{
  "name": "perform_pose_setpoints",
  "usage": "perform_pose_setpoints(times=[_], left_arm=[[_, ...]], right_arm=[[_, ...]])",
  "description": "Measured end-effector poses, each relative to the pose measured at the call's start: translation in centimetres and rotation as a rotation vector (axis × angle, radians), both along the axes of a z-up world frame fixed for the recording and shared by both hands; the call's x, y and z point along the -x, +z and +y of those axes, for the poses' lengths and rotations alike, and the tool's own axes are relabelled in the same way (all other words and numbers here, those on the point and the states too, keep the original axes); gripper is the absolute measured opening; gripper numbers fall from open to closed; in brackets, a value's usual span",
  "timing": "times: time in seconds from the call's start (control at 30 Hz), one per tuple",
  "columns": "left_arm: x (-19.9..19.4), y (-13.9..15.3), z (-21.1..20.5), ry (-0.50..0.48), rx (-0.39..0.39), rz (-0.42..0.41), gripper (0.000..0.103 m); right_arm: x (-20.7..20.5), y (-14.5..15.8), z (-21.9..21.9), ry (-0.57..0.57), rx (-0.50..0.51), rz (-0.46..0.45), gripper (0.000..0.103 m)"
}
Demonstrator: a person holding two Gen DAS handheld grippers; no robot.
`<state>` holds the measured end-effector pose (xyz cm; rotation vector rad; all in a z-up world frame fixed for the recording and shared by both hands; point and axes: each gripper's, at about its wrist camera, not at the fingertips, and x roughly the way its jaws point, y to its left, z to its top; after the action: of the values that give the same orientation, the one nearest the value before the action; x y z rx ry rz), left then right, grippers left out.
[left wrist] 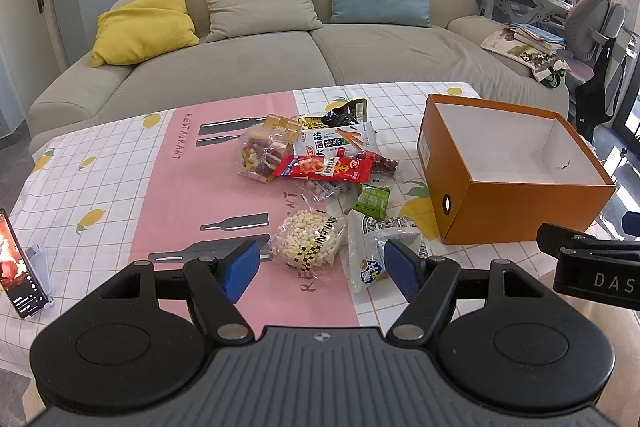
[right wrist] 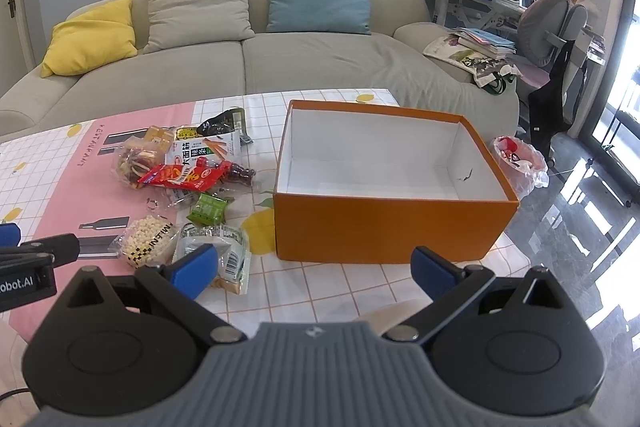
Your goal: Organize snacks
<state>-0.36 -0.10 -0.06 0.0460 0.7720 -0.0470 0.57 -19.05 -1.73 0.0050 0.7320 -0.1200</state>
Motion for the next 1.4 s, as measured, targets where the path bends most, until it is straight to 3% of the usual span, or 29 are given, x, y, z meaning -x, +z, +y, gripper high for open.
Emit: perform_pose_setpoints(times=[0.8,0.93,1.17,1.23,1.3,1.37,1.4], left_arm=[[0.0,-0.1,0.1,-0.002,-0.001,-0.003,0.083],[-0.2,-0.3,0.2,-0.018,-0.004,-0.007,0.074],[-1.5,-1.9,1.7,-0.038,0.082,0.059,0.053],[-1.9,-2.6,2.1,-0.03,0.094,0.076,0.053],[-2.5,-3.2,2.4,-0.022,0.106,0.093,0.059],[-3.2,-3.8,2.7,-0.023,0.104,0.102,0.077],[-3.6,-4.1,2.7,-0.033,0.101,0.101,0.079]], right_arm=[[-0.2,-0.2,0.0,-0.007,0.009,0.017,0.1],[0.0,-0.6,-0.1,0.018,0.005,-0.012,0.1],[-0.5,-2.0,-0.3,0.101,-0.055,-0.042,0.096],[-1.2,-2.5,-0.1,0.115,-0.08,-0.023,0.083],[-2.1,-3.3,0.1,0.129,-0.101,0.022,0.079],[-3.1,-4.0,0.4,0.139,-0.12,0.057,0.079],[-3.6,-4.3,0.5,0.142,-0.132,0.071,0.08]])
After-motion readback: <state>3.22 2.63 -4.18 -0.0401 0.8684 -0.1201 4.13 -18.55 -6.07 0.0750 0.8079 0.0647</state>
